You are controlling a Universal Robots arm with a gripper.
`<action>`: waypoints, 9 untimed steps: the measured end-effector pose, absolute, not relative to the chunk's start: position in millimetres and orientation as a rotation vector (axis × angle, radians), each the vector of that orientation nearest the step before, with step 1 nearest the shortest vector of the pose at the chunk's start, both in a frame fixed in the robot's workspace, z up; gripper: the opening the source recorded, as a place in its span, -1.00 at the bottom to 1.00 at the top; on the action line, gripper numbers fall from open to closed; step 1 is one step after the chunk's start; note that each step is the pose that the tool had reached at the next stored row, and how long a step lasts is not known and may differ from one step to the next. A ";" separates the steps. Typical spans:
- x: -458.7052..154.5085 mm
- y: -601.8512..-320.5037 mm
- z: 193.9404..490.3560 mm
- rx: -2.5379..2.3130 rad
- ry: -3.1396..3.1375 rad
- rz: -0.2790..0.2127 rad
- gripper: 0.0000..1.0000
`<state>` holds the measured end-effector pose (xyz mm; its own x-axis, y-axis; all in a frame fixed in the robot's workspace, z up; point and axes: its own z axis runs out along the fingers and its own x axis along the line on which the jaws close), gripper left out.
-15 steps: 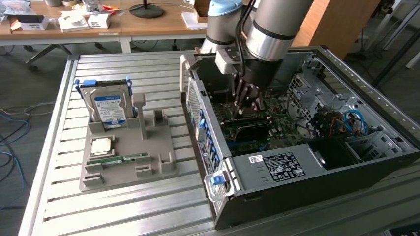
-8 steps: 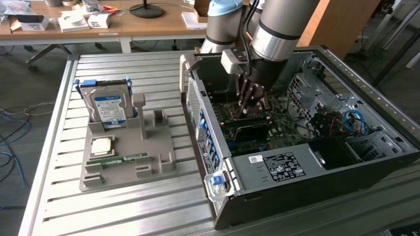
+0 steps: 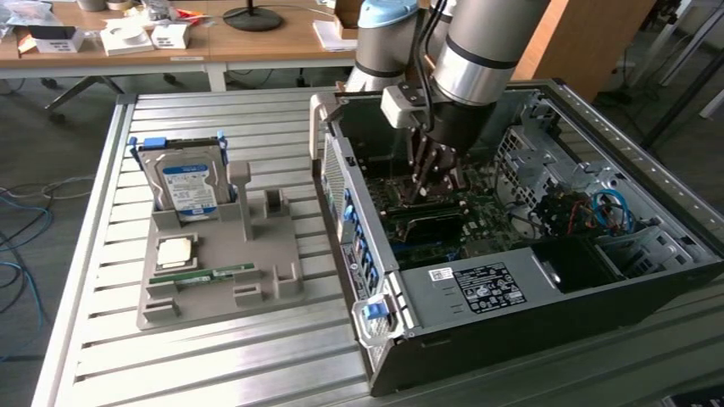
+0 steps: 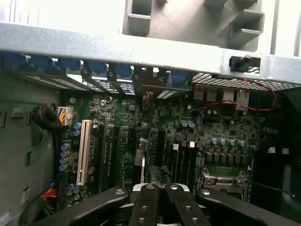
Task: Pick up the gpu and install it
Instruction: 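Press down on the gpu until it lock into place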
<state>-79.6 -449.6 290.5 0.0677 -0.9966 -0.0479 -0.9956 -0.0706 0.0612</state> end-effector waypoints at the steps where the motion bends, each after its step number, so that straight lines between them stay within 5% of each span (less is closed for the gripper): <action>1: -79.5 -449.6 290.5 2.287 -2.133 -0.120 -0.79; 9: -78.7 -450.2 290.6 2.302 -2.146 -0.090 -0.79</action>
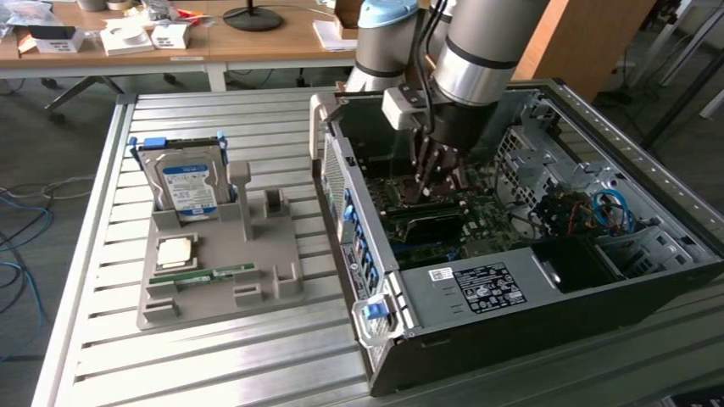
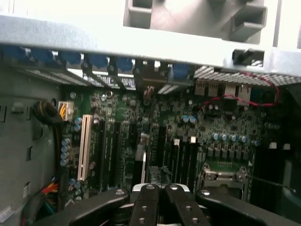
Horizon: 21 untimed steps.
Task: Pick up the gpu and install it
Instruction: 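Press down on the gpu until it lock into place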
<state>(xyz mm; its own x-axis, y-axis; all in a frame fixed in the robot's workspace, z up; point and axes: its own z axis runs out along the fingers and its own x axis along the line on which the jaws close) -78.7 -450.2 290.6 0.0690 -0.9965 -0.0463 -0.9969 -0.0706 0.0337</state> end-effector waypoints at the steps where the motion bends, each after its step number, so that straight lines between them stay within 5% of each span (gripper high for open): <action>1: -78.7 -450.2 290.5 -2.285 2.130 0.072 -0.79; 21: -83.0 -454.4 290.5 -2.255 2.140 0.046 -0.79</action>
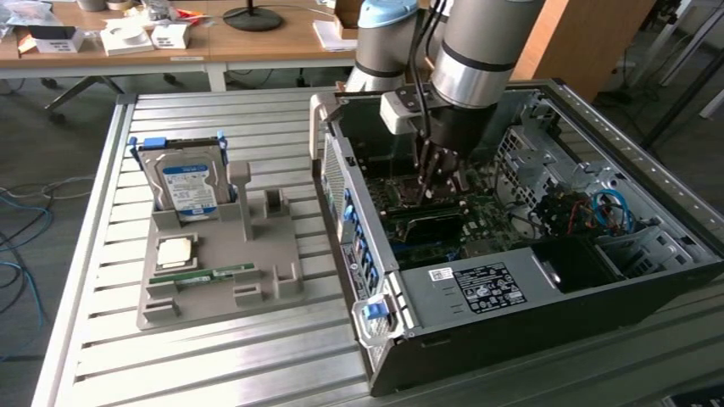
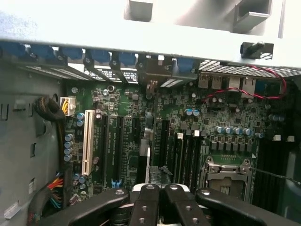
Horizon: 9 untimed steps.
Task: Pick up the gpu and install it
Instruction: 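Press down on the gpu until it lock into place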
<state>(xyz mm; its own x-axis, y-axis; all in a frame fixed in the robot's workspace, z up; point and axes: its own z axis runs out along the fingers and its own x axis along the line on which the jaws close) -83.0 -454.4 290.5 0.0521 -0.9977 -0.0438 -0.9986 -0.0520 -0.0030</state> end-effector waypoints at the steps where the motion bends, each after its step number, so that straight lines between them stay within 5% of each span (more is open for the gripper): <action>1: -83.7 -454.5 290.5 -2.255 2.140 0.046 -0.79; 9: -84.3 -457.3 290.5 -2.252 2.143 0.046 -0.79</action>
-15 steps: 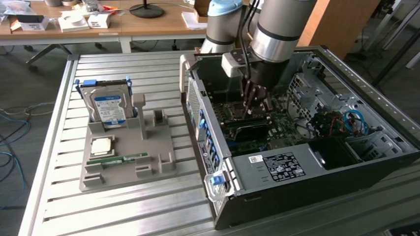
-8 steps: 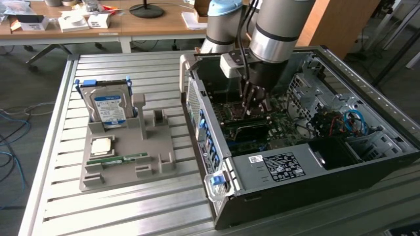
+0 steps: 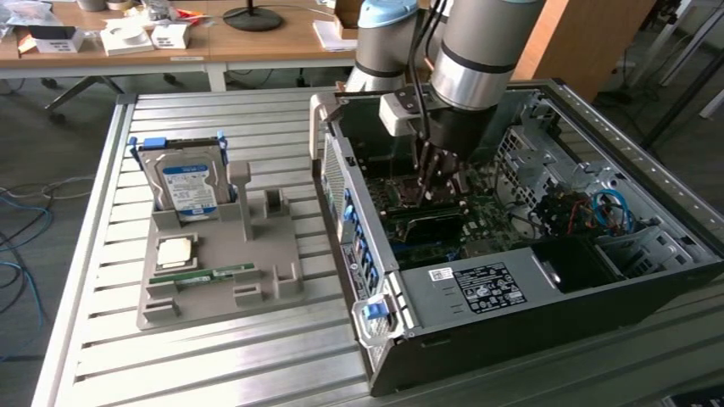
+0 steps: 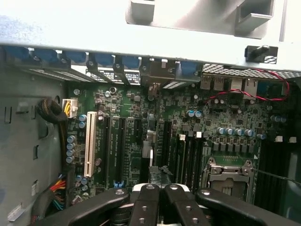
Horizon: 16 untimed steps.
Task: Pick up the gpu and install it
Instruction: 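Press down on the gpu until it lock into place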
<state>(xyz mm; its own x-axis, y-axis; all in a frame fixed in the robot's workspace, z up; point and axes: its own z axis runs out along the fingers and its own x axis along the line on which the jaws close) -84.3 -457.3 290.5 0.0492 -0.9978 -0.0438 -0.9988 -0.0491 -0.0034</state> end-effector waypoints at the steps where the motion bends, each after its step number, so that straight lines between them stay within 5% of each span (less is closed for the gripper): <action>1: -84.3 -457.3 290.5 -2.251 2.143 0.046 -0.79; 16: -84.5 -457.3 286.8 -2.251 2.144 0.046 -0.79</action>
<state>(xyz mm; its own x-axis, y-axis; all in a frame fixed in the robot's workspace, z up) -84.5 -457.3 286.8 0.0491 -0.9978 -0.0437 -0.9988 -0.0490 -0.0034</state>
